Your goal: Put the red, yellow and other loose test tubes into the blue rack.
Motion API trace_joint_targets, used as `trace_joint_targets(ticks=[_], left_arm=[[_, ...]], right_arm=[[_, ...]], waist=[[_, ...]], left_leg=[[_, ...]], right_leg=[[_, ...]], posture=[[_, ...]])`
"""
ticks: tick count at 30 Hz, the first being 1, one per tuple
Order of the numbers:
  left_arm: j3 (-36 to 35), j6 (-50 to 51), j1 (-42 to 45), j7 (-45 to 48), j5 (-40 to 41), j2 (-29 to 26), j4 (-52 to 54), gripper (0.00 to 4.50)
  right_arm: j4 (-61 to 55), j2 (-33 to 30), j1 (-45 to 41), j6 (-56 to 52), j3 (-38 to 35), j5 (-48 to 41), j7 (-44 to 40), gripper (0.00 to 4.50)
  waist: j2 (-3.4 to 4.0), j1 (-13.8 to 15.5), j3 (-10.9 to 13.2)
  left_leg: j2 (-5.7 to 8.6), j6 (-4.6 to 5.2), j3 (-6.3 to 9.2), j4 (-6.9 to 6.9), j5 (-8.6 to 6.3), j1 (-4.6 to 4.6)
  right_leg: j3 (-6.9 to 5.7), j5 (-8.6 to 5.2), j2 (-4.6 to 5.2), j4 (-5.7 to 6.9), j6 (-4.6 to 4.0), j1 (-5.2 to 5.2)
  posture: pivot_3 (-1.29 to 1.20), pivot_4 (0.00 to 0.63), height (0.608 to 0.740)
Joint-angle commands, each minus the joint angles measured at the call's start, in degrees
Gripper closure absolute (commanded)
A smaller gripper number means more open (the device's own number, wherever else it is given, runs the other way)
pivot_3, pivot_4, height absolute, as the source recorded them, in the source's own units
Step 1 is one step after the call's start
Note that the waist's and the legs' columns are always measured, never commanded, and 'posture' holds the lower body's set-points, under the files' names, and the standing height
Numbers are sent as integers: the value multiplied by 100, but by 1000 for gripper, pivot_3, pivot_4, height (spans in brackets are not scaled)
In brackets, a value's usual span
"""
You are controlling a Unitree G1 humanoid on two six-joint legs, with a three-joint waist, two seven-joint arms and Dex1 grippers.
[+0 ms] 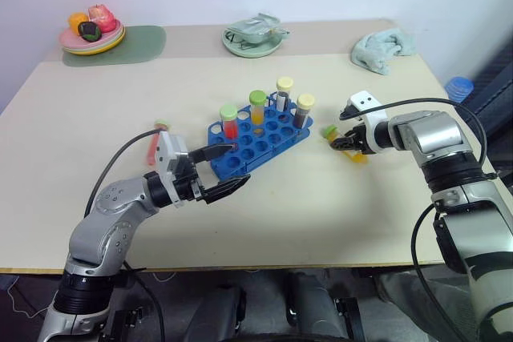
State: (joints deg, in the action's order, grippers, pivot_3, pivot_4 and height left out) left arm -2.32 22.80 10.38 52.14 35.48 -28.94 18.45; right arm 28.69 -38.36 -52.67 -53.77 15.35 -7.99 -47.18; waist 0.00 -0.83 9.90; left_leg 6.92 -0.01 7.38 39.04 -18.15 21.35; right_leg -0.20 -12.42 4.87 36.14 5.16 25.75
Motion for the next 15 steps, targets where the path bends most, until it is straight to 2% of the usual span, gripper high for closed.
trace_joint_targets(ticks=[1, 3, 8, 10, 12, 15], left_arm=[[-33, -115, 35, -6, 8, 3, 172, 257], [-62, -127, 24, 14, 21, -6, 146, 257], [-218, -182, -50, 57, 38, -55, -6, 257], [-290, -229, -87, 91, 56, -72, -96, 257], [-338, -314, -129, 122, 17, -92, -165, 257], [-481, -339, -250, 169, 93, -131, -219, 257]], right_arm=[[-578, 75, 305, 129, 129, 20, -226, 3230], [-1147, 6, 506, 54, -64, -141, -318, 3230], [-3455, -255, 1726, 790, -778, -933, -952, 3230], [-4160, -160, 2153, 862, -1089, -1371, -1065, 3230], [-4535, -23, 2427, 1059, -1189, -1453, -920, 3230], [-4850, 622, 2782, 1957, -1317, -1497, -535, 3230]], waist=[[0, -2, 0], [0, 4, 0], [1, 34, 2], [0, 48, 3], [0, 34, 3], [-4, 16, 0]], left_leg=[[-2, 0, 0, -1, 0, 1], [-2, 0, 0, -1, 0, 1], [-2, 0, 2, -1, -1, 6], [-2, 0, 2, -1, -1, 6], [-2, 0, 2, -2, -1, 5], [-6, 0, 1, 1, -1, -1]], right_leg=[[0, 0, -2, -1, 0, 1], [0, 0, -2, 0, 0, 1], [0, 0, -3, -5, 1, 2], [0, 0, -3, -6, 1, 2], [0, 0, -3, -6, 1, 2], [0, 2, -7, -5, 3, -3]], posture=[[0, 150, 740], [0, 150, 740], [0, 150, 740], [0, 150, 740], [0, 150, 740], [0, 150, 740]])
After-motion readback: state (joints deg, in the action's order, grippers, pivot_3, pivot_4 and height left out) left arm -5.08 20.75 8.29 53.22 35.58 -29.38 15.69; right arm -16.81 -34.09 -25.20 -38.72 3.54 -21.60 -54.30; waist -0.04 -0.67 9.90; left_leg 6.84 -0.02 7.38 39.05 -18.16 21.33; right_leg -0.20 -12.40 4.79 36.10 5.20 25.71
